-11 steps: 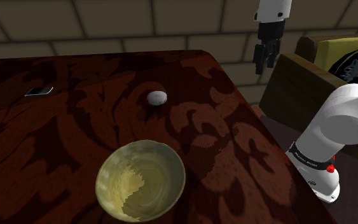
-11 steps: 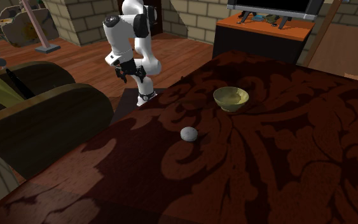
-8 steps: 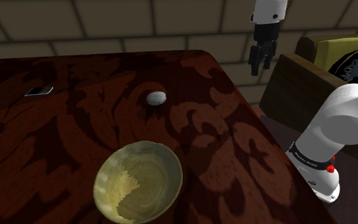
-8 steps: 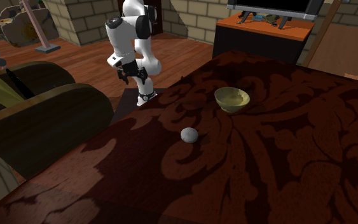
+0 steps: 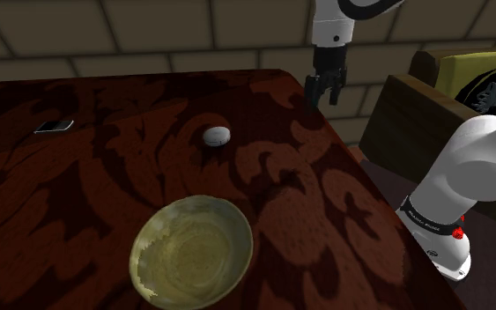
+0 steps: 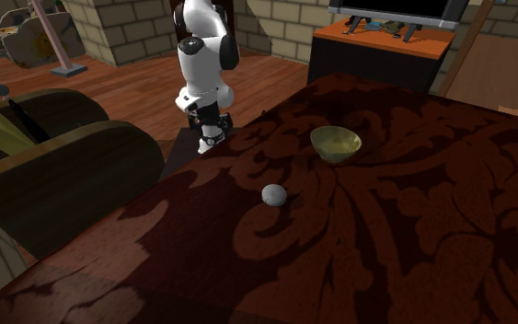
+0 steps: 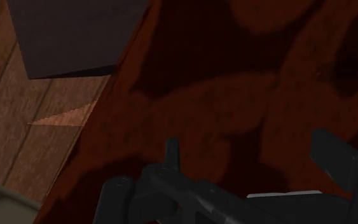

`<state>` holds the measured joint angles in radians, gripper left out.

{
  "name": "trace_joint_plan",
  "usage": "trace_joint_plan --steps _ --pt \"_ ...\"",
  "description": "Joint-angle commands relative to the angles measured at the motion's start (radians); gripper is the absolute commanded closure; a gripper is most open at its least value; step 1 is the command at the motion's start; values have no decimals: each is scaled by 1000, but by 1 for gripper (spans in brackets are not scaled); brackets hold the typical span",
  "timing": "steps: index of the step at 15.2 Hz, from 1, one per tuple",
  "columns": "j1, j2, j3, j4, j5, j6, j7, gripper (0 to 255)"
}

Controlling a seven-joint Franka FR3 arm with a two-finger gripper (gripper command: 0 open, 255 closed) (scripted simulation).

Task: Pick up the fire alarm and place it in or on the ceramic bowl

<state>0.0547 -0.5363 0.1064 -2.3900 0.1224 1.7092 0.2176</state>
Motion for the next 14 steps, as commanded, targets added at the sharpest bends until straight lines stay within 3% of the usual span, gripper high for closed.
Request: trace_joint_plan --steps 1,7,14 --pt "8 62 32 39 10 43 43 0" --pt "25 246 118 157 3 160 171 0" --pt "46 483 195 353 -75 249 334 0"
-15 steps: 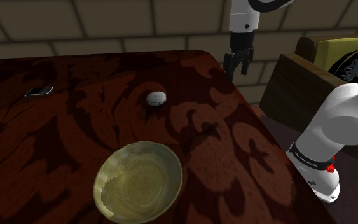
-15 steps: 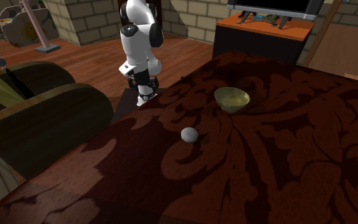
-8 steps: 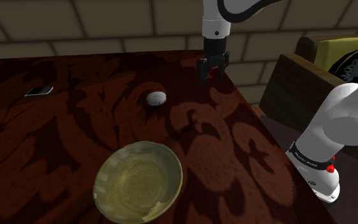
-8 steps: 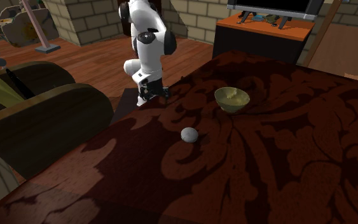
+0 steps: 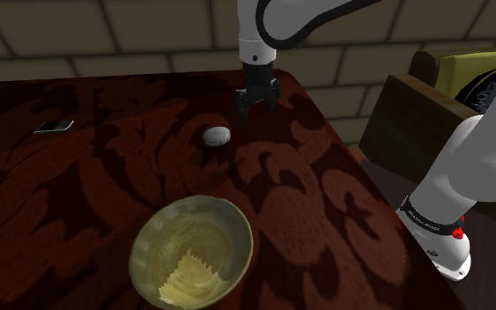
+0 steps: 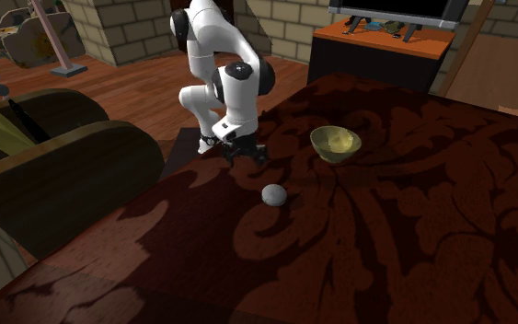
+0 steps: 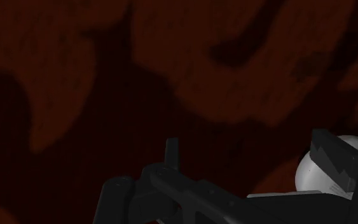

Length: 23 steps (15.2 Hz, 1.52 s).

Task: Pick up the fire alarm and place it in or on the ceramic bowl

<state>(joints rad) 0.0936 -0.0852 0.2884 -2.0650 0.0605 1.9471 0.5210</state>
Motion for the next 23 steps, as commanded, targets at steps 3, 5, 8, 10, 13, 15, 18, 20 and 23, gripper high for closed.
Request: trace_joint_plan --steps 3,5,8,10,13,15,18,20,23 --pt "25 141 33 132 -65 29 104 0" --pt "42 215 41 210 -104 33 151 0" --pt "75 330 45 340 -164 26 216 0" --pt "90 374 43 394 -185 20 238 0" --pt "91 385 41 368 -190 56 241 0" --pt "91 393 39 352 -194 80 244 0" --pt "92 405 37 333 -199 110 247 0" --pt "92 405 37 333 -200 110 247 0" --pt "92 405 37 333 -200 110 247 0"
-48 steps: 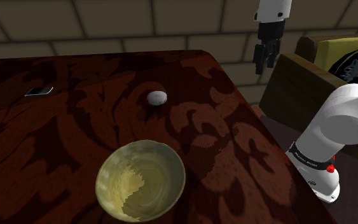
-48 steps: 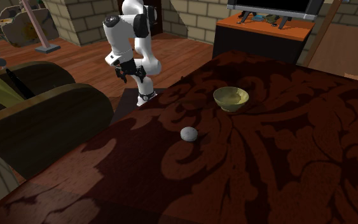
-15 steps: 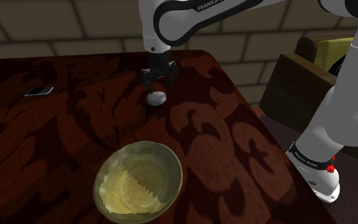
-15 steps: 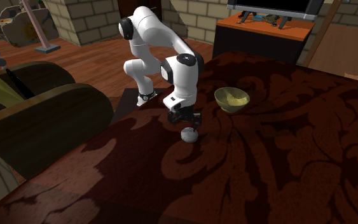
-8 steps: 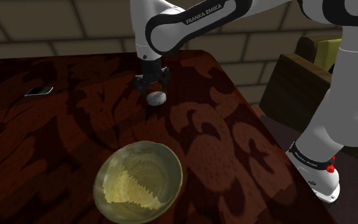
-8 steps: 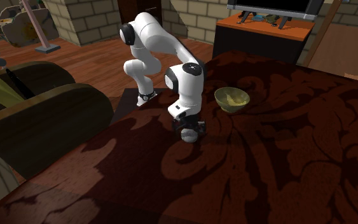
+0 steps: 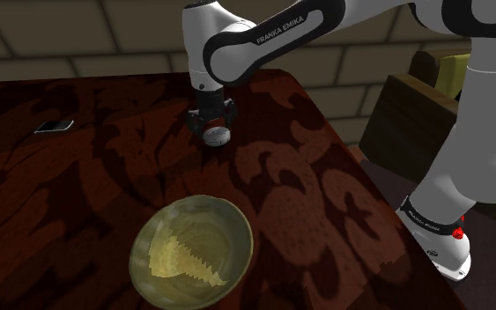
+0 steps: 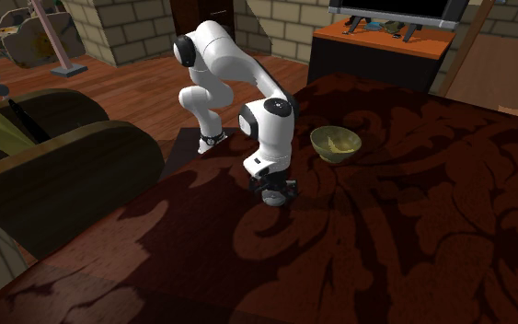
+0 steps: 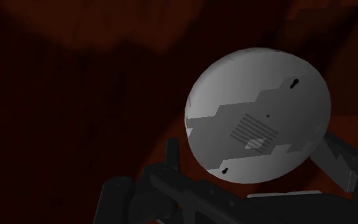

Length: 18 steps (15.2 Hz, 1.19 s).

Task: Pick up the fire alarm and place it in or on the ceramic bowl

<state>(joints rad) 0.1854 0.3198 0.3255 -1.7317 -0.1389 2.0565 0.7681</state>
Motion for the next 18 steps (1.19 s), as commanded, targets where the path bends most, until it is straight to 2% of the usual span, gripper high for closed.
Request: trace_joint_plan --steps 1,2,3,12,18 --pt "0 0 0 0 0 0 0 0" --pt "0 0 0 0 0 0 0 0" --pt "0 0 0 0 0 0 0 255" --pt "0 0 0 0 0 0 0 255" --pt "-1 -23 4 50 11 -72 -9 255"
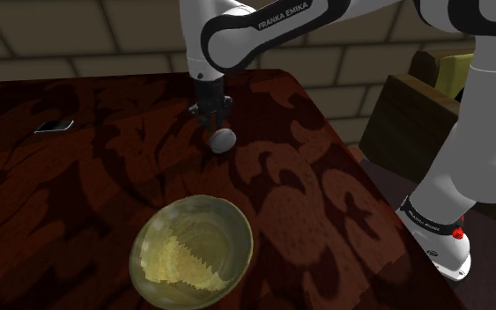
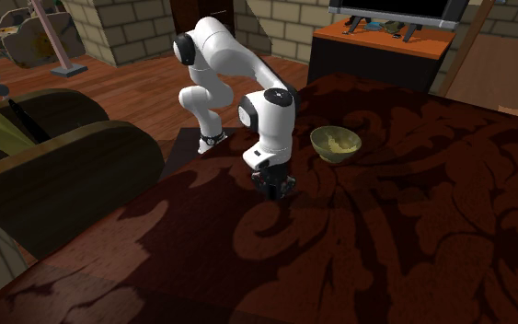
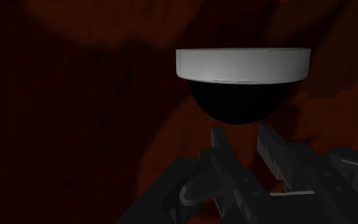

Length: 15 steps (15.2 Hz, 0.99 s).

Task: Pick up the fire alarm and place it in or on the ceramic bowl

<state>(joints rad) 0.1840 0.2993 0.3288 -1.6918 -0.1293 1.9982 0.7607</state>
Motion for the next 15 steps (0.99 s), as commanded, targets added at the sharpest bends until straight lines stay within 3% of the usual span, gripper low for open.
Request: trace_joint_plan --steps 1,5,6,11,12,15 --pt "0 -6 1 20 3 -26 -2 255" --pt "1 -10 2 41 5 -51 -4 255" --pt "1 -10 2 41 5 -51 -4 0" --pt "-96 -216 82 -168 41 -41 -854 0" --pt "-101 -230 81 -181 45 -41 -918 0" --pt "-99 -220 78 -209 39 -3 -914 0"
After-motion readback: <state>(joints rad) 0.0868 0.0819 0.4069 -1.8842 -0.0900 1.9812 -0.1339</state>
